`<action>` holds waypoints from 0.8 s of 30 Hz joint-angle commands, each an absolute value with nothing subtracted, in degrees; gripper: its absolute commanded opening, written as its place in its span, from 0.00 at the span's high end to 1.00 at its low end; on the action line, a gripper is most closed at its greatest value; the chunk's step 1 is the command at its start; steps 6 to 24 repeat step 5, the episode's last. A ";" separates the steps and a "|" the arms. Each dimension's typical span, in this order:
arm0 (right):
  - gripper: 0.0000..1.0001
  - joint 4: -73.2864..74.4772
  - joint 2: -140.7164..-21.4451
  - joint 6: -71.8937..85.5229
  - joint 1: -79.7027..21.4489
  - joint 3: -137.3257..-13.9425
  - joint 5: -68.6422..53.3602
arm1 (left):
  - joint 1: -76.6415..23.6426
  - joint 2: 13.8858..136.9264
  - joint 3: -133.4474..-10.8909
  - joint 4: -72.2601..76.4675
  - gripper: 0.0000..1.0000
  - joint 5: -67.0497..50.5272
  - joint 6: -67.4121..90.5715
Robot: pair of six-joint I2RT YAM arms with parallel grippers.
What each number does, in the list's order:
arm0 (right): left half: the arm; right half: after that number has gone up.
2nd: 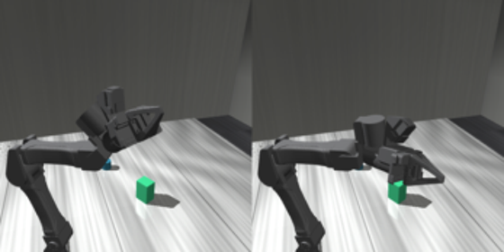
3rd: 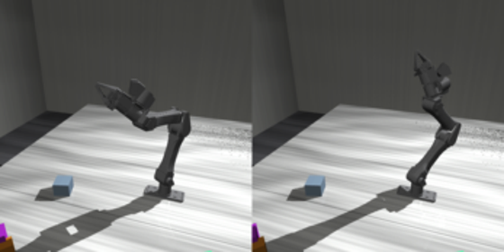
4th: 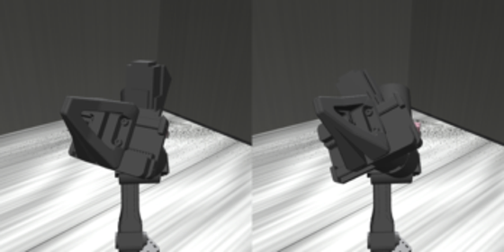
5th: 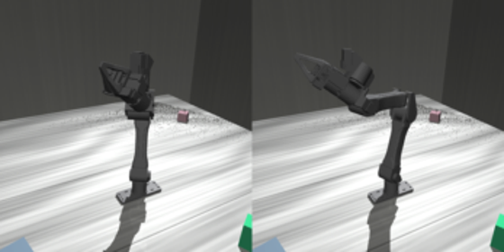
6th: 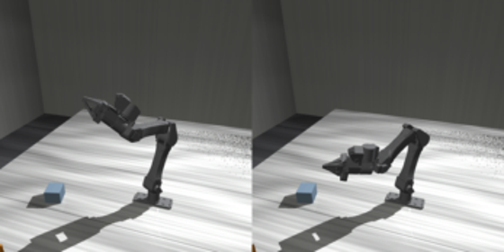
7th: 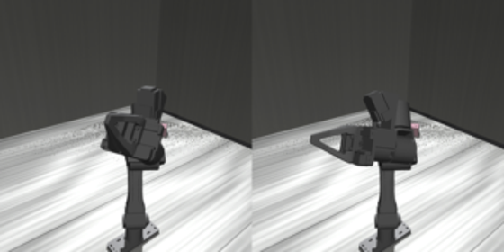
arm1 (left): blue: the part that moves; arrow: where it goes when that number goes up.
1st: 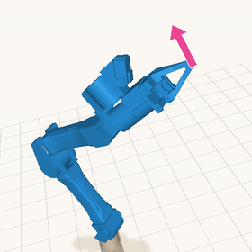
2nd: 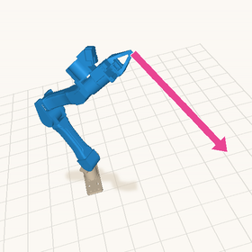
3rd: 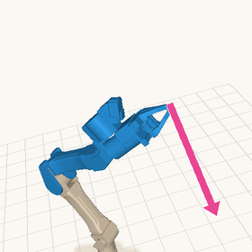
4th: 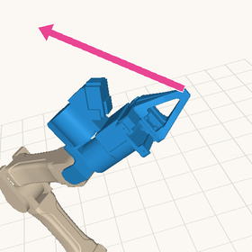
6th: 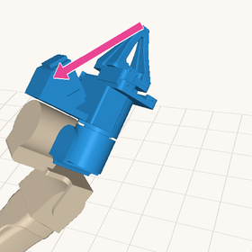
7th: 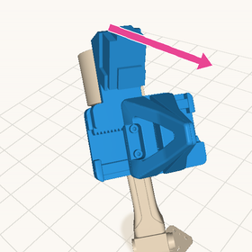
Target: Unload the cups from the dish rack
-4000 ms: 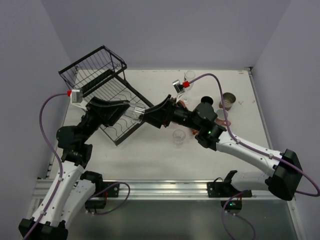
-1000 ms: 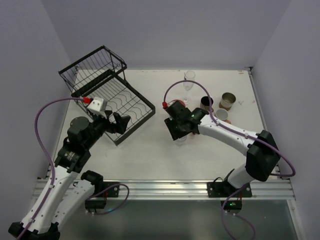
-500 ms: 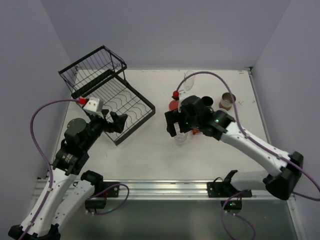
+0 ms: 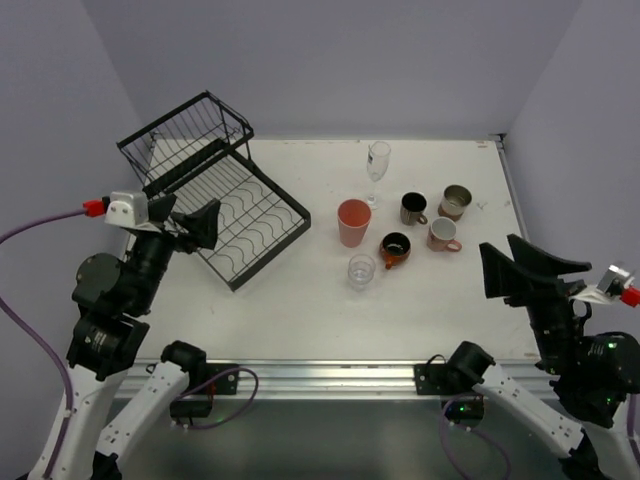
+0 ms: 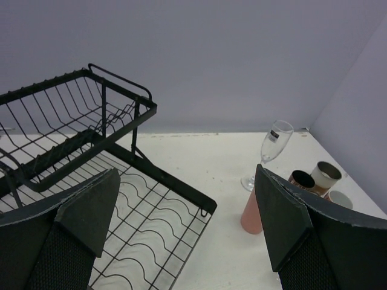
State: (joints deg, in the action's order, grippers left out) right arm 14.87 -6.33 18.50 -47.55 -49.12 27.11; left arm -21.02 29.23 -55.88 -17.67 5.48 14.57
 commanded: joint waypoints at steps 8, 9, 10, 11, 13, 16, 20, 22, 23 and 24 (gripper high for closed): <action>0.01 14.24 -5.53 21.36 -47.55 -42.01 32.09 | -20.74 29.18 -52.47 -18.37 0.00 11.69 18.63; 0.01 14.24 -5.53 21.36 -47.55 -42.01 32.09 | -20.74 29.18 -52.47 -18.37 0.00 11.69 18.63; 0.01 14.24 -5.53 21.36 -47.55 -42.01 32.09 | -20.74 29.18 -52.47 -18.37 0.00 11.69 18.63; 0.01 14.24 -5.53 21.36 -47.55 -42.01 32.09 | -20.74 29.18 -52.47 -18.37 0.00 11.69 18.63; 0.01 14.24 -5.53 21.36 -47.55 -42.01 32.09 | -20.74 29.18 -52.47 -18.37 0.00 11.69 18.63; 0.01 14.24 -5.53 21.36 -47.55 -42.01 32.09 | -20.74 29.18 -52.47 -18.37 0.00 11.69 18.63; 0.01 14.24 -5.53 21.36 -47.55 -42.01 32.09 | -20.74 29.18 -52.47 -18.37 0.00 11.69 18.63; 0.01 14.24 -5.53 21.36 -47.55 -42.01 32.09 | -20.74 29.18 -52.47 -18.37 0.00 11.69 18.63; 0.01 14.24 -5.53 21.36 -47.55 -42.01 32.09 | -20.74 29.18 -52.47 -18.37 0.00 11.69 18.63; 0.01 14.24 -5.53 21.36 -47.55 -42.01 32.09 | -20.74 29.18 -52.47 -18.37 0.00 11.69 18.63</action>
